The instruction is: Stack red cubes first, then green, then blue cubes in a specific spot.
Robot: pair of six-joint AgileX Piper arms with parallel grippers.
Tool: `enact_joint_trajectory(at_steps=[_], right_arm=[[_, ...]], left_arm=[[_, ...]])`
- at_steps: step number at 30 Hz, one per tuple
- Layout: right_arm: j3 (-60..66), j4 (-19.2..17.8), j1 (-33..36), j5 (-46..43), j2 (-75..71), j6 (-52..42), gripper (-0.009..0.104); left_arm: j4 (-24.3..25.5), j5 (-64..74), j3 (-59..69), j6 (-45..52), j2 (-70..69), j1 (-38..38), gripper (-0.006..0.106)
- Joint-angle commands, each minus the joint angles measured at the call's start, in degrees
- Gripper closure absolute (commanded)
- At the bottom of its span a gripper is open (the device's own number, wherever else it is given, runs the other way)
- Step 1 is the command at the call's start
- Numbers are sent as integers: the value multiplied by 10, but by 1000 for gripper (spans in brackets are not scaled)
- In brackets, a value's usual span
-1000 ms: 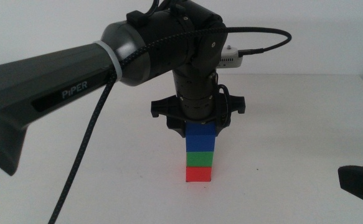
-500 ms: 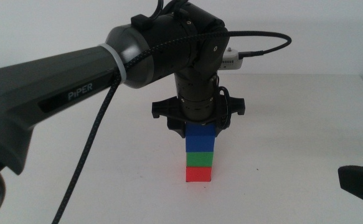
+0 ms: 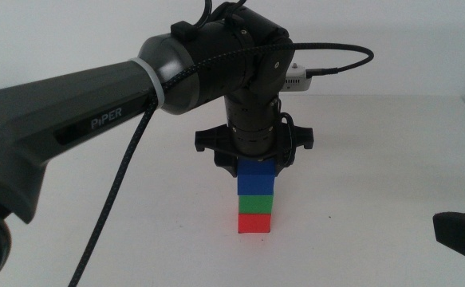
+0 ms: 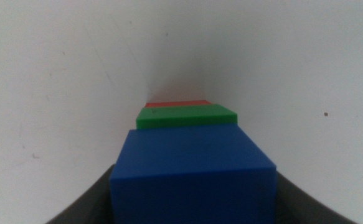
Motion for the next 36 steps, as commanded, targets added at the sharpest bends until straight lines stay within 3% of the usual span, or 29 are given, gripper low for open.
enact_joint_trajectory(at_steps=[1, 7, 21, 22, 23, 26, 32, 36], right_arm=[[2, -3, -5, -5, -3, -2, 4], [2, -3, -5, -5, -3, -2, 4], [2, -3, -5, -5, -3, -2, 4], [2, -3, -5, -5, -3, -2, 4], [2, -3, -5, -5, -3, -2, 4], [2, -3, -5, -5, -3, -2, 4], [2, -3, -5, -5, -3, -2, 4], [2, -3, -5, -5, -3, -2, 4]], left_arm=[[-2, -4, -4, 1, -4, -2, 66], [-8, -19, -4, 1, -4, -2, 57], [6, -9, -4, 3, -4, -2, 55], [6, -9, -4, 5, -4, -2, 52], [6, -9, -4, 14, -4, -2, 42], [6, -11, -4, 20, -4, -2, 32], [6, -16, -4, 32, -4, -2, 19], [-1, -10, -4, 74, -29, -2, 16]])
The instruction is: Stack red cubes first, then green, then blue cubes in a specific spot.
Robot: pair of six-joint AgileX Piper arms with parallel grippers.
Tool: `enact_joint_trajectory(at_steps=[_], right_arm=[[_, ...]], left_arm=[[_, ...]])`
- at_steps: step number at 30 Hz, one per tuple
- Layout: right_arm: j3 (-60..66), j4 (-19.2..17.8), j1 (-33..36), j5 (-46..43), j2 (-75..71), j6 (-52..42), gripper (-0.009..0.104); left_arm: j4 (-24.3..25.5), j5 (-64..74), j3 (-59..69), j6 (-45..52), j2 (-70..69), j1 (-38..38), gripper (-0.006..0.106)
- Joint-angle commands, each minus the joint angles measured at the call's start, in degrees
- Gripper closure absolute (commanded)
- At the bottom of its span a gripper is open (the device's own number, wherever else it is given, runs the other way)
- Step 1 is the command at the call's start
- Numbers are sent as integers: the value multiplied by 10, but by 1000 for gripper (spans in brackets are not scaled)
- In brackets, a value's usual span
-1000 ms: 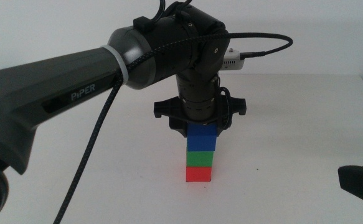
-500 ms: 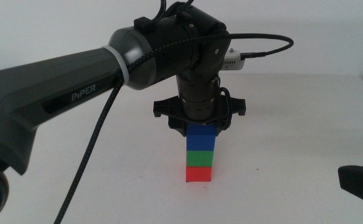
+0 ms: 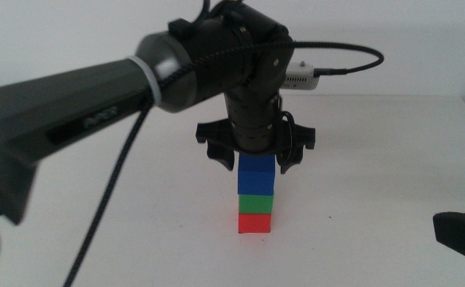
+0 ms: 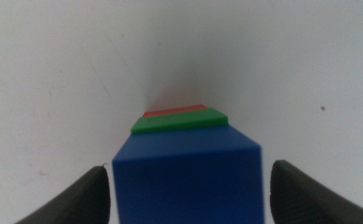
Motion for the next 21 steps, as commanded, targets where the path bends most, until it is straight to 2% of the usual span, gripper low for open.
enact_joint_trajectory(at_steps=[1, 3, 6, 11, 14, 18, 21], right_arm=[[2, -3, -5, -5, -3, -3, 4], [2, -3, -5, -5, -3, -3, 4], [2, -3, -5, -5, -3, -3, 4], [2, -3, -5, -5, -3, -3, 4], [2, -3, -5, -5, -3, -3, 4], [2, -3, -5, -5, -3, -3, 4], [2, -3, -5, -5, -3, -3, 4]], left_arm=[[-4, 9, -4, 36, -37, -1, 16], [0, 22, -4, 69, -74, -1, 16], [33, 22, -4, 113, -146, -1, 16], [83, 22, 1, 276, -263, 0, 15], [93, 22, 25, 300, -338, 13, 9], [94, 22, 92, 322, -452, 71, 7], [63, 22, 150, 328, -536, 143, 7]])
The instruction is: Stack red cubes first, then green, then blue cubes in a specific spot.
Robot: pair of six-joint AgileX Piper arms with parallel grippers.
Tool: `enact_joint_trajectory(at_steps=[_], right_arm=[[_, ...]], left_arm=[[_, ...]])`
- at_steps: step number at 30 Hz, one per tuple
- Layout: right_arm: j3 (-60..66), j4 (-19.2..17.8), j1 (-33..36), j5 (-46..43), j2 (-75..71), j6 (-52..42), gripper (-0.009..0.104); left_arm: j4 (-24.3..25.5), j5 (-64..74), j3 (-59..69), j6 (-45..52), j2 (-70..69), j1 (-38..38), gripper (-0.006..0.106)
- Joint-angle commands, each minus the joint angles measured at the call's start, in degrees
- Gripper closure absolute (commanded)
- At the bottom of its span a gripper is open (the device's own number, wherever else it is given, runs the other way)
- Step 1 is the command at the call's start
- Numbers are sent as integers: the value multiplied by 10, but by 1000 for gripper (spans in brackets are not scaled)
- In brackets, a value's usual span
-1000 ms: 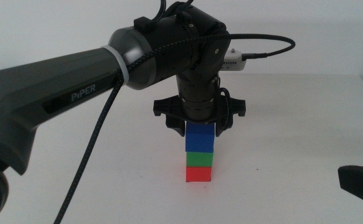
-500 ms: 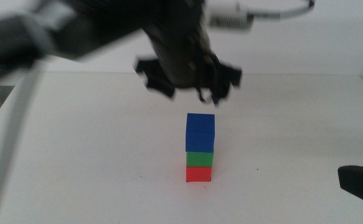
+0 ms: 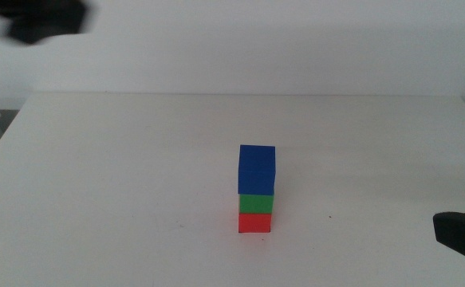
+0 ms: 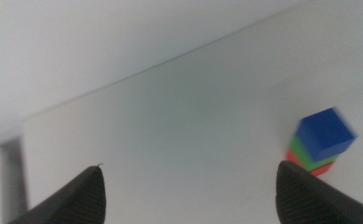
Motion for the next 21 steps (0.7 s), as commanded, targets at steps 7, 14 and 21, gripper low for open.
enact_joint_trajectory(at_steps=[7, 14, 21], right_arm=[[2, -3, -5, -5, -3, -3, 4], [2, -3, -5, -5, -3, -3, 4], [2, -3, -5, -5, -3, -3, 4]], left_arm=[[-97, -56, 180, 42, -204, 206, 7], [-150, -78, 230, 46, -271, 270, 7], [-136, -85, 230, 46, -294, 271, 7]])
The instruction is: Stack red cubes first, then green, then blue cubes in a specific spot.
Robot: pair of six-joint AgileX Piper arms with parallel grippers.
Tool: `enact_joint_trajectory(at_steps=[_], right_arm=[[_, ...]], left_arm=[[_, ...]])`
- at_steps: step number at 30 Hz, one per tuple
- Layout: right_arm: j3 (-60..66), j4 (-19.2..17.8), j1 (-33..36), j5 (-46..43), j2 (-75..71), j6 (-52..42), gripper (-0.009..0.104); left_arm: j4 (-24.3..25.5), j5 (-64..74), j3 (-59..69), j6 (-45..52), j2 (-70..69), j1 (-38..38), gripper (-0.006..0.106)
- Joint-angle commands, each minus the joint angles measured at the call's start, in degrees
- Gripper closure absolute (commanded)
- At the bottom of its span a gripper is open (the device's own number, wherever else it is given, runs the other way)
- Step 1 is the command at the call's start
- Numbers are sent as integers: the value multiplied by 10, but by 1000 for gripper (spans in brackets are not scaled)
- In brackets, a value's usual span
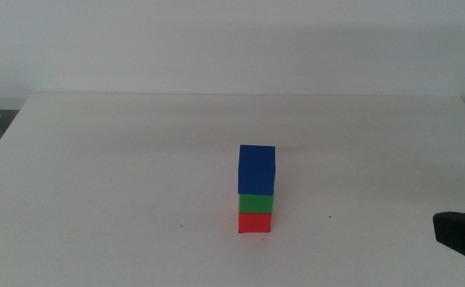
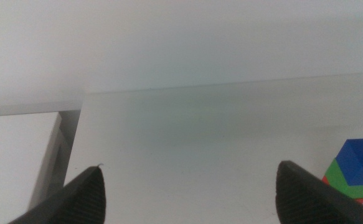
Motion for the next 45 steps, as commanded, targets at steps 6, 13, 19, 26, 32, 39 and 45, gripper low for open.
enact_joint_trajectory(at_steps=[6, 13, 19, 26, 32, 39, 45], right_arm=[[2, -3, -5, -5, -3, -3, 4], [71, -67, -18, -115, -22, -3, 4], [211, 11, -125, -193, -79, -3, 4], [384, -31, -279, -315, -252, -3, 4], [482, -16, -371, -319, -371, -3, 4], [494, -27, -382, -355, -371, -3, 4], [494, -35, -382, -392, -371, -3, 4]], left_arm=[[11, -7, 3, 0, -3, 0, 7], [8, -194, 130, 0, -60, 0, 7], [-60, -335, 342, 0, -195, 0, 7], [-58, -396, 531, 0, -342, 0, 7], [-58, -449, 603, 0, -342, 0, 7], [-60, -574, 647, 0, -342, 0, 7], [-71, -546, 662, 0, -342, 0, 7]])
